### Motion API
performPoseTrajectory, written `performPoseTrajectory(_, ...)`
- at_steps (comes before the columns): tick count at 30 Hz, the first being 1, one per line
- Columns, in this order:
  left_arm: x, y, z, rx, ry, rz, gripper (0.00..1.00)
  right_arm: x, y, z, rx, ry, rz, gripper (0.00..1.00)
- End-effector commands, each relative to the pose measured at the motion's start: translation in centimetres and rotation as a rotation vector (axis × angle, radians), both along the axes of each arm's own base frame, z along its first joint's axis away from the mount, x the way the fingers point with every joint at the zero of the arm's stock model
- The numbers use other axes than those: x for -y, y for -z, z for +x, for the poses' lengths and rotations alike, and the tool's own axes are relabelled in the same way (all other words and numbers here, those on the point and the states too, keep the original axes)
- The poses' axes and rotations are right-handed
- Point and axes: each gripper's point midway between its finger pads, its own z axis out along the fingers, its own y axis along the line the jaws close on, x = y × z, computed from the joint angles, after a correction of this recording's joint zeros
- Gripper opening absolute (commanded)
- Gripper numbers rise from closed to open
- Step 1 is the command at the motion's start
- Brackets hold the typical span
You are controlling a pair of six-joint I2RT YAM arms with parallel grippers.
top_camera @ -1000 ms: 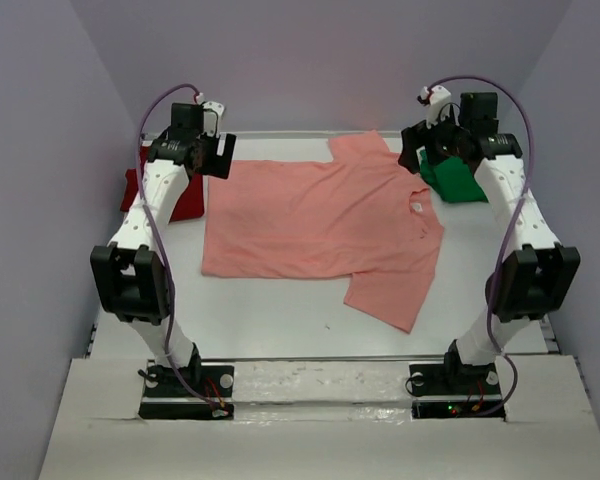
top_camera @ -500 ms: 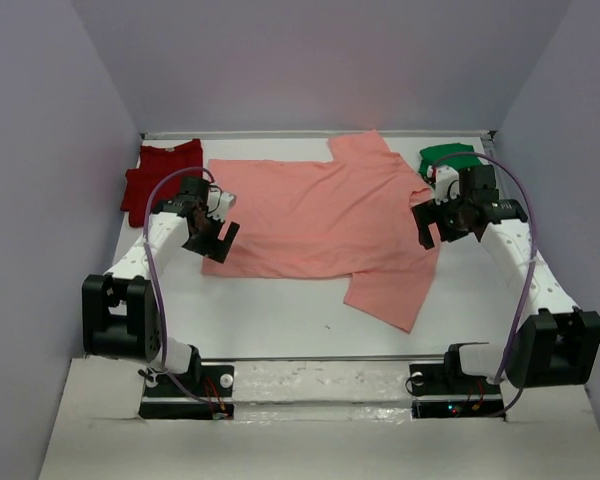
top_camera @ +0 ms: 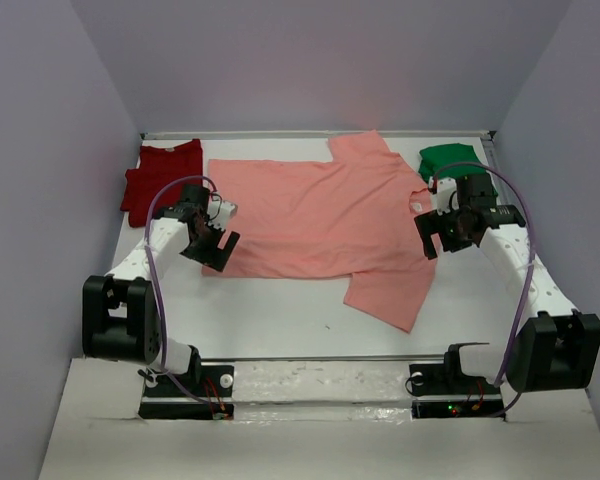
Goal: Fold and stack the t-shirts
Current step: Flatten out the tshirt
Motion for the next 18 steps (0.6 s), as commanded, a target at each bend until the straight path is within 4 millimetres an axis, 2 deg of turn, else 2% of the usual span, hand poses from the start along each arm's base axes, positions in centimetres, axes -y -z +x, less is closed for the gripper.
performPoseTrajectory(1,1.0,0.3,-0.4,-0.03,0.069,-0.053,0.99,0.0,-0.7,-0.1,0.018,0.007,0.0,1.0)
performPoseTrajectory(6,1.9,-0.1,0.4,-0.015,0.103,-0.092,0.99,-0.2,-0.4,-0.5,-0.006,-0.012,0.007,1.0)
performPoseTrajectory(10,1.8,1.6,0.4,-0.065,0.101,-0.085,0.99,-0.3,-0.4,-0.7,-0.015,-0.02,0.011,0.99)
performPoseTrajectory(15,1.6,2.8,0.7,-0.082,0.097,-0.068,0.99,-0.1,-0.6,-0.9,-0.012,-0.024,-0.003,0.99)
performPoseTrajectory(18,1.4,3.3,0.8,-0.097,0.098,-0.06,0.88,0.0,-0.5,-1.0,-0.021,-0.025,-0.008,0.99)
